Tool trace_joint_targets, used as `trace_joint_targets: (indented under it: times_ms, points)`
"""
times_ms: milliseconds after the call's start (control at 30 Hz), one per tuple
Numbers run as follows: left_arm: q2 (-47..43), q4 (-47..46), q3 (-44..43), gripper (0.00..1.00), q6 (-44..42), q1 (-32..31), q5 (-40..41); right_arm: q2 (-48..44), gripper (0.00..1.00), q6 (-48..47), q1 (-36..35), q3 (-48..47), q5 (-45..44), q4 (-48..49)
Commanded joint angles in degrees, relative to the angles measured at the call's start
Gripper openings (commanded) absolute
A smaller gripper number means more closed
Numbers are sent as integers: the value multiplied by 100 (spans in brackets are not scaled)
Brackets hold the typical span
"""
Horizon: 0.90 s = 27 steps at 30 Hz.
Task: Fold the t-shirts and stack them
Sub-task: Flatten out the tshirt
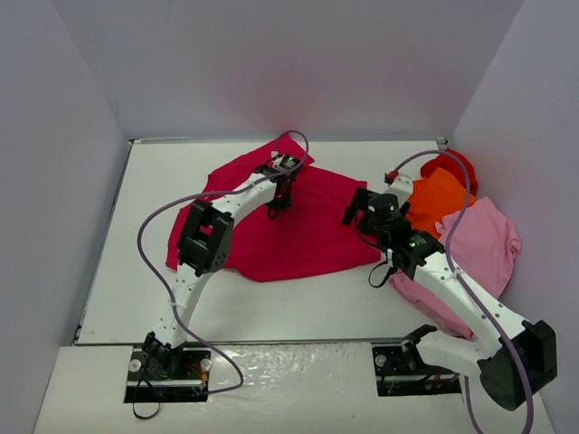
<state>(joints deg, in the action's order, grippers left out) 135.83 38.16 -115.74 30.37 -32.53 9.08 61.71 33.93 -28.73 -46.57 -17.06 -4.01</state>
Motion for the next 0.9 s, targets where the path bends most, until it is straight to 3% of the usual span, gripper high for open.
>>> trace_joint_targets:
  times_ms: [0, 200, 433, 867]
  points:
    - [-202, 320, 539, 0, 147, 541, 538, -271, 84, 207, -130, 99, 174, -257]
    - [-631, 214, 1099, 0, 84, 1126, 816, -224, 83, 563, -314, 640, 159, -241]
    - [-819, -200, 1297, 0, 9, 1125, 354, 665, 82, 755, -707, 1063, -363, 186]
    - [-1626, -789, 2111, 0, -191, 817, 489, 2666, 76, 203, -721, 841, 166, 2325]
